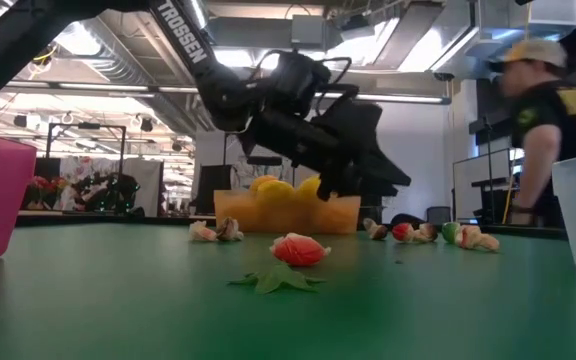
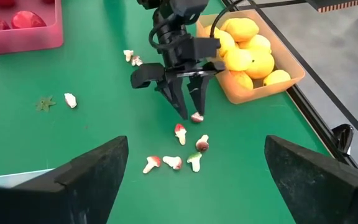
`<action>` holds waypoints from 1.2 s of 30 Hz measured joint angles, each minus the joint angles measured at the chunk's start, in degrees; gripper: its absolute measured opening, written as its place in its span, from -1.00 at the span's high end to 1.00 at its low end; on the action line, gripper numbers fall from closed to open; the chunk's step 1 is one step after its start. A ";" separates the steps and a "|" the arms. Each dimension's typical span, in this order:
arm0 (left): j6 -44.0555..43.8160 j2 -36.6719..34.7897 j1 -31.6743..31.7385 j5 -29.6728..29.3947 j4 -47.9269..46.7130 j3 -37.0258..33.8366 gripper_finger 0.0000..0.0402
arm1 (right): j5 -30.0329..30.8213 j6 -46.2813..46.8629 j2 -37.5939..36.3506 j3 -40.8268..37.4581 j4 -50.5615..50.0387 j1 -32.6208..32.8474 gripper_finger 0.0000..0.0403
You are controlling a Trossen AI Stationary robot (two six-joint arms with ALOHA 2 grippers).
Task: Sort produce into baskets
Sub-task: Put the brown mushroom into the transparent bin
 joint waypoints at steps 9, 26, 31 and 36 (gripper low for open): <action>-10.26 -0.09 0.00 -1.26 1.90 0.04 0.04 | 0.53 0.09 0.00 0.00 0.38 0.02 -0.86; -19.12 -1.31 3.73 15.10 3.13 2.85 -0.38 | 3.63 0.11 0.02 0.00 0.43 0.01 -0.86; -14.25 -1.31 4.33 16.52 -1.18 3.17 -0.51 | 3.66 0.44 0.02 0.00 0.50 0.00 -0.86; -2.19 -1.31 3.92 14.66 -8.73 3.15 -0.51 | 5.57 3.47 0.02 0.00 0.58 0.02 -0.86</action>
